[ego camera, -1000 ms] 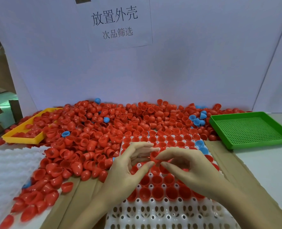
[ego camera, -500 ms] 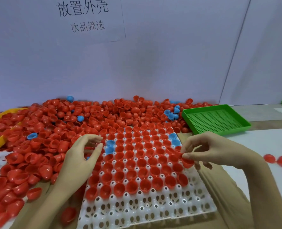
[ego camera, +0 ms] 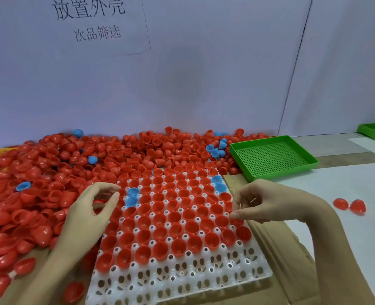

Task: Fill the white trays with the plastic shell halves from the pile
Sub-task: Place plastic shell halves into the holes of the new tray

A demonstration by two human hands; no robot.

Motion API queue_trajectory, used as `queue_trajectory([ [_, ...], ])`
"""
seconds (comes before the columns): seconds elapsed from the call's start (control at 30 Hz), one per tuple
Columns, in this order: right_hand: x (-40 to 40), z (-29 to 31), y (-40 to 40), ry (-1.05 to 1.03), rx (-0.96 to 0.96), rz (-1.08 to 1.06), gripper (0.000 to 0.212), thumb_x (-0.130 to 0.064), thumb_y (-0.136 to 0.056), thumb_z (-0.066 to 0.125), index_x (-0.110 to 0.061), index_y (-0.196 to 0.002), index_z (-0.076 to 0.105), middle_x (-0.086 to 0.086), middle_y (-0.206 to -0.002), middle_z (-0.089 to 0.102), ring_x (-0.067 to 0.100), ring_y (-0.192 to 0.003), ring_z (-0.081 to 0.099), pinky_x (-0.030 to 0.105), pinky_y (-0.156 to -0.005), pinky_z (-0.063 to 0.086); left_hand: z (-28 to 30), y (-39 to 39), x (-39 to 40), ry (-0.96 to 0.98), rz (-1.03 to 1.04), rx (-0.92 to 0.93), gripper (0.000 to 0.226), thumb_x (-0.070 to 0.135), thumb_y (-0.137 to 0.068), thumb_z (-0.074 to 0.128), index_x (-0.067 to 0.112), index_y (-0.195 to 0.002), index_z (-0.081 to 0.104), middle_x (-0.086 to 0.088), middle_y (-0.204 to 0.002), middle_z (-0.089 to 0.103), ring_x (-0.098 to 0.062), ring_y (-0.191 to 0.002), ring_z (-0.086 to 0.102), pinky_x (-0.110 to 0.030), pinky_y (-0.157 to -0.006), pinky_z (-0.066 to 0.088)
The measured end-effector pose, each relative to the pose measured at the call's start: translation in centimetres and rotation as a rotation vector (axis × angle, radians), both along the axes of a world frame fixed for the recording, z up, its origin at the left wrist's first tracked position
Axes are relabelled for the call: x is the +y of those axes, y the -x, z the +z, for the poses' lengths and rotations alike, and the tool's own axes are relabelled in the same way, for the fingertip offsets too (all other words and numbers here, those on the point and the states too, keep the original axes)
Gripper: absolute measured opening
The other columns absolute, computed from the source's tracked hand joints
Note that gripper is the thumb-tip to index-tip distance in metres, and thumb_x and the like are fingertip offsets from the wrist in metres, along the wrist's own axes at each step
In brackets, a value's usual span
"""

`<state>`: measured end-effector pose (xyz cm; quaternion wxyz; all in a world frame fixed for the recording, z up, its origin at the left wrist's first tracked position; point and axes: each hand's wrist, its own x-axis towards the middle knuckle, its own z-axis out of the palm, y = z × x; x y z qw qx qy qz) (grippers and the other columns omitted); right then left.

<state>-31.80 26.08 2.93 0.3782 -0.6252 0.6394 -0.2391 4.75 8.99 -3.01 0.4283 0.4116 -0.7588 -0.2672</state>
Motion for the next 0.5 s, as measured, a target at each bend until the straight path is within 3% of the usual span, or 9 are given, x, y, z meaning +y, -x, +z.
queue_trajectory([
  [0.07, -0.2, -0.1, -0.2, 0.017, 0.012, 0.004, 0.022, -0.042, -0.090, 0.081, -0.021, -0.089, 0.076, -0.005, -0.062, 0.061, 0.012, -0.057, 0.055, 0.020, -0.055, 0.044, 0.0, 0.0, 0.0, 0.006, -0.003, -0.011, 0.014, 0.021, -0.100, 0.067, 0.031, -0.108, 0.072, 0.021, -0.112, 0.069, 0.004, -0.105, 0.065, -0.020, -0.088, 0.052],
  [0.23, -0.7, -0.5, -0.4, 0.069, 0.034, -0.004, 0.023, -0.041, -0.094, 0.077, -0.020, -0.086, 0.074, -0.004, -0.060, 0.062, 0.011, -0.054, 0.055, 0.019, -0.054, 0.043, 0.1, 0.1, 0.4, 0.089, -0.016, -0.111, 0.017, 0.015, -0.098, 0.069, 0.029, -0.107, 0.071, 0.019, -0.108, 0.065, 0.002, -0.104, 0.063, -0.003, -0.085, 0.046],
  [0.4, -2.5, -1.5, -1.2, 0.342, 0.076, -0.186, 0.011, -0.030, -0.096, 0.076, -0.025, -0.086, 0.072, -0.004, -0.066, 0.068, 0.007, -0.058, 0.058, 0.024, -0.061, 0.047, 0.0, 0.3, 0.4, 0.114, -0.035, -0.137, 0.018, 0.014, -0.098, 0.069, 0.031, -0.105, 0.072, 0.020, -0.108, 0.065, -0.001, -0.105, 0.063, -0.007, -0.087, 0.048],
  [0.5, -3.6, -2.5, -2.3, 0.414, 0.170, -0.226, 0.010, -0.032, -0.093, 0.078, -0.033, -0.085, 0.073, -0.011, -0.067, 0.066, 0.001, -0.057, 0.056, 0.015, -0.059, 0.042, -0.3, 0.2, 0.2, 0.125, -0.052, -0.183, 0.016, 0.017, -0.099, 0.069, 0.033, -0.102, 0.073, 0.021, -0.107, 0.065, -0.004, -0.107, 0.062, -0.018, -0.089, 0.050],
])
